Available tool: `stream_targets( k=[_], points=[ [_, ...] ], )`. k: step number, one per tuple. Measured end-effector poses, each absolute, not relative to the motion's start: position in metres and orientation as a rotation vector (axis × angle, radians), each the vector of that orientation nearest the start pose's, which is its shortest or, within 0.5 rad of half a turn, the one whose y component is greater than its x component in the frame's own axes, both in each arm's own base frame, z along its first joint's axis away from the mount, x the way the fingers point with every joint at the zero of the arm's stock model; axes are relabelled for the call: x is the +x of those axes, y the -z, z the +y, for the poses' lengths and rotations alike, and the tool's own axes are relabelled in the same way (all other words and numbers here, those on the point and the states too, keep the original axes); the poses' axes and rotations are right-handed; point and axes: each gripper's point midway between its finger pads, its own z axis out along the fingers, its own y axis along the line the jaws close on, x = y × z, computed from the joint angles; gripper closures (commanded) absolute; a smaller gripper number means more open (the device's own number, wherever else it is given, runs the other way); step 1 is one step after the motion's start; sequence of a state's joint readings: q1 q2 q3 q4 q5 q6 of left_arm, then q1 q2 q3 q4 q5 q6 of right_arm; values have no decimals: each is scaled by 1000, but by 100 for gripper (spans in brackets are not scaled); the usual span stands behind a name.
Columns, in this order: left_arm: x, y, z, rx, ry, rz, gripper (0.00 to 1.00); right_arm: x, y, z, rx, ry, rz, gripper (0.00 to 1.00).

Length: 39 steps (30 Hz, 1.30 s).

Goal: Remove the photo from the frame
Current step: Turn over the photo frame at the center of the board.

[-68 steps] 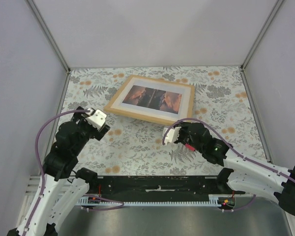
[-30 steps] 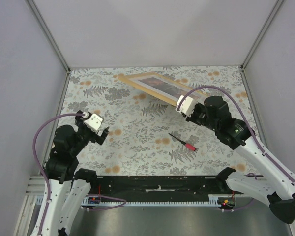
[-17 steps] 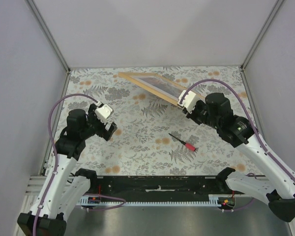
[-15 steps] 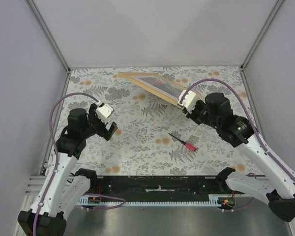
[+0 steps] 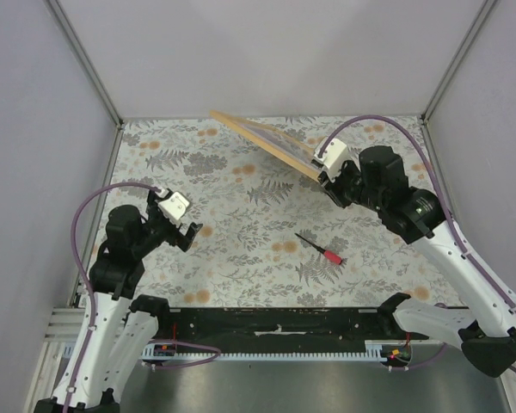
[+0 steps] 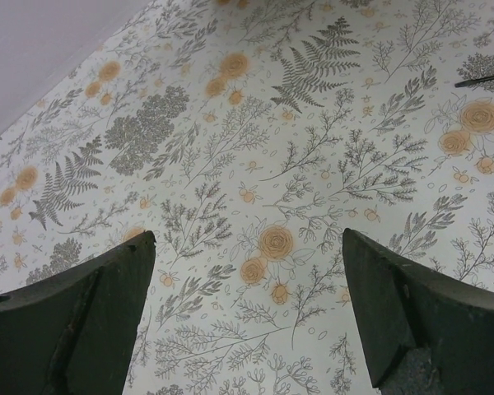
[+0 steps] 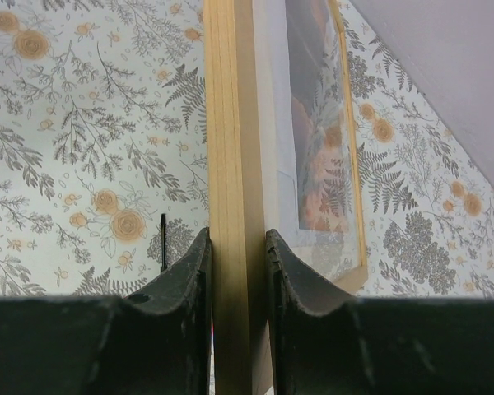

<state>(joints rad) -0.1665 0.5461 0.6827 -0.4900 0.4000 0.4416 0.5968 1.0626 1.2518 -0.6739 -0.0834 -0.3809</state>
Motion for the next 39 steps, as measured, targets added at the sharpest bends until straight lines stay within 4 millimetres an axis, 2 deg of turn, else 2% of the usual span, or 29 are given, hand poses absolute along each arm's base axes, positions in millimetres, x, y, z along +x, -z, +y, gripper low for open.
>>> stream_targets(
  k=[8, 18, 23, 28, 34, 39],
  points=[
    [235, -218, -89, 808, 208, 1744, 0, 277, -313, 180, -926, -245, 1825, 100],
    [234, -219, -83, 780, 219, 1748, 0, 281, -342, 175, -782, -308, 1850, 100],
    [234, -219, -81, 775, 226, 1748, 0, 283, -346, 171, -731, -319, 1855, 100],
    [233, -219, -82, 775, 238, 1748, 0, 285, -353, 167, -691, -315, 1851, 100],
    [232, -217, -82, 775, 252, 1754, 0, 290, -373, 156, -594, -289, 1835, 100],
    [231, -217, -80, 768, 252, 1761, 0, 294, -379, 154, -549, -281, 1837, 100]
  ],
)
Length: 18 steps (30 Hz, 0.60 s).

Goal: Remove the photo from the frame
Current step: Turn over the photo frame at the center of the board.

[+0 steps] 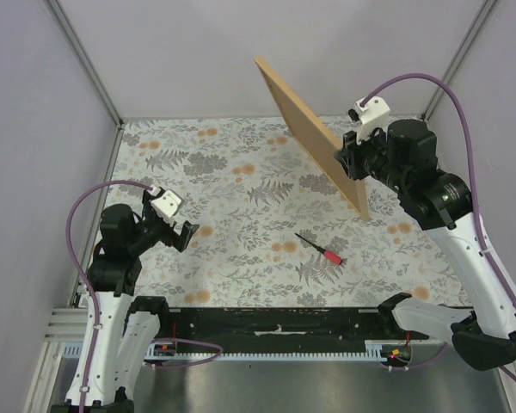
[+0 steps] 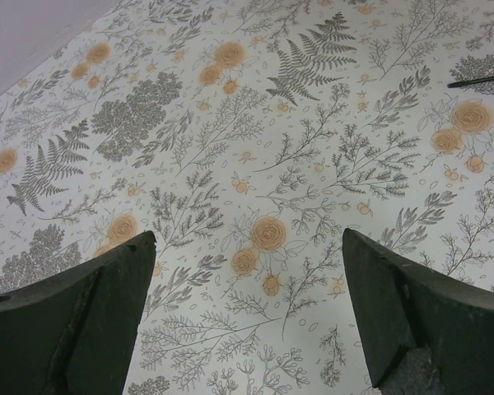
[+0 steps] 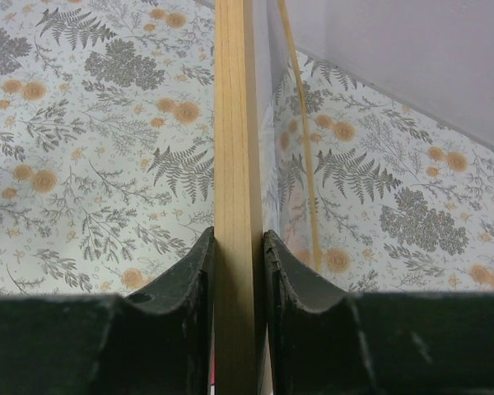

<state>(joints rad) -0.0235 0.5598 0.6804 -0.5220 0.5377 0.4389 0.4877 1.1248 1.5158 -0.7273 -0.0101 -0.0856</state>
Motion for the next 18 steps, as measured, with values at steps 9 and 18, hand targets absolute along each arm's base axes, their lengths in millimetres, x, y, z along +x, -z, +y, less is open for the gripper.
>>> stream_targets(
  k=[9, 18],
  points=[
    [230, -217, -82, 775, 265, 1754, 0, 301, -392, 139, -448, -214, 1820, 100],
    [229, -219, -82, 775, 265, 1746, 0, 310, -403, 105, -289, -126, 1790, 100]
  ],
)
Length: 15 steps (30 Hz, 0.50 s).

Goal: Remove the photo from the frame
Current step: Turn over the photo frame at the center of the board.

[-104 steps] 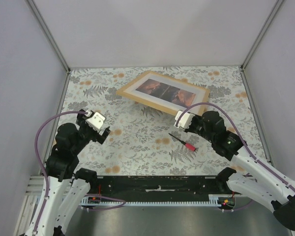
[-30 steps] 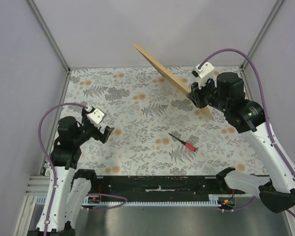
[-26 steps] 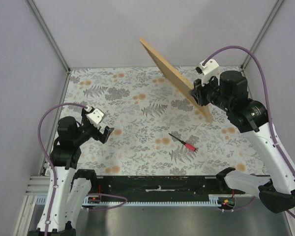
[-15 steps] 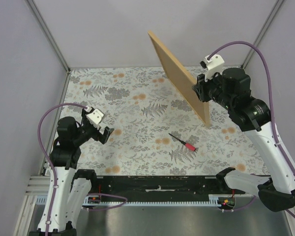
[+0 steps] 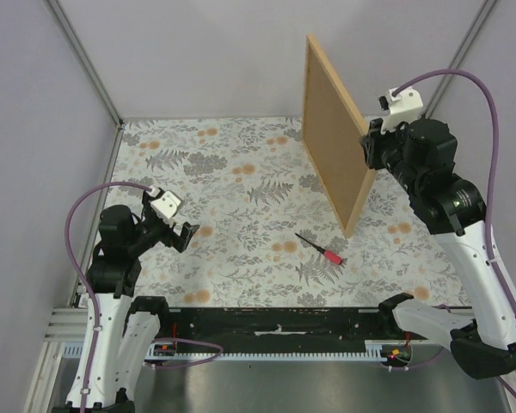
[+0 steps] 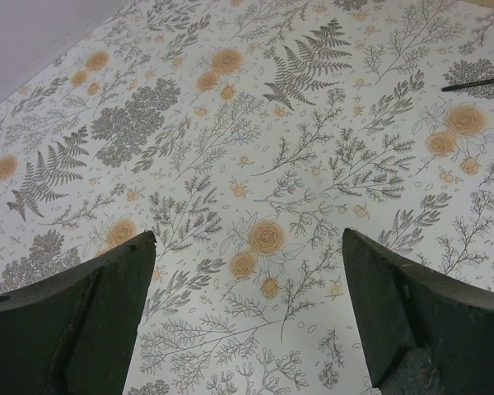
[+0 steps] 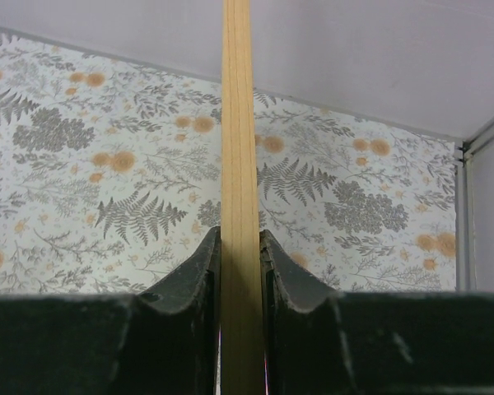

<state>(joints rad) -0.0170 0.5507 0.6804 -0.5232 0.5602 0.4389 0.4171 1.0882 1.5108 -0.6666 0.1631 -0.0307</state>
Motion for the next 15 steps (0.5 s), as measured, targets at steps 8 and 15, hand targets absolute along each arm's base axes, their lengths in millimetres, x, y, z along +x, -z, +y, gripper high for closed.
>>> stream_targets(
  k=[8, 15],
  points=[
    [229, -220, -82, 773, 263, 1744, 0, 319, -401, 66, -142, -94, 1762, 100],
    [229, -220, -82, 774, 264, 1743, 0, 323, -393, 26, -32, -64, 1755, 100]
  ],
)
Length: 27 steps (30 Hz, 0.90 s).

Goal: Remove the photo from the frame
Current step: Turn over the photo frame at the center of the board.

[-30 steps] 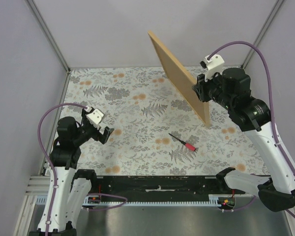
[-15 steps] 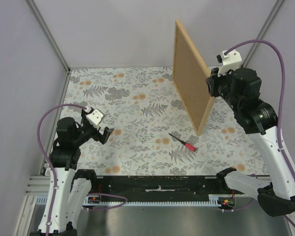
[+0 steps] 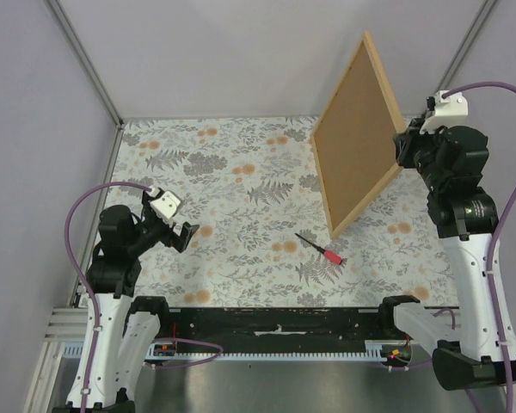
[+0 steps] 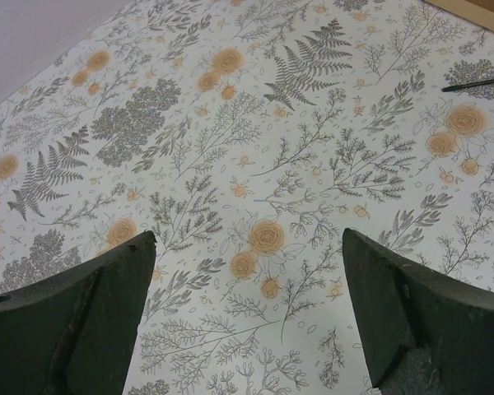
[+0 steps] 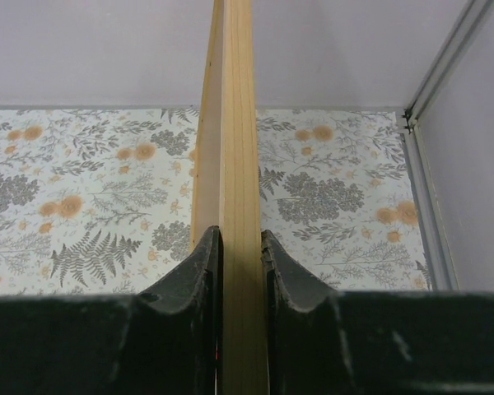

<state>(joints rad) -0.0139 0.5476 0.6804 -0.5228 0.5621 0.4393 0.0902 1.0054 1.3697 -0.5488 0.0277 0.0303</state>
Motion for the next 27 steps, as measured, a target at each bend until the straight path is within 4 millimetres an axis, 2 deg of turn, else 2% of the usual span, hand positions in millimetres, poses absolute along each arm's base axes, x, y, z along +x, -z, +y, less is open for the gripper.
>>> stream_targets(
  k=[4, 16, 22, 27],
  points=[
    [228, -220, -82, 774, 265, 1743, 0, 322, -385, 4, 16, -44, 1747, 100],
    [227, -220, -84, 783, 280, 1735, 0, 327, -355, -39, 116, -32, 1754, 100],
    [227, -220, -85, 783, 280, 1735, 0, 339, -322, -53, 151, -42, 1819, 100],
    [226, -220, -84, 783, 281, 1735, 0, 342, -288, -50, 155, -84, 1896, 100]
  ],
)
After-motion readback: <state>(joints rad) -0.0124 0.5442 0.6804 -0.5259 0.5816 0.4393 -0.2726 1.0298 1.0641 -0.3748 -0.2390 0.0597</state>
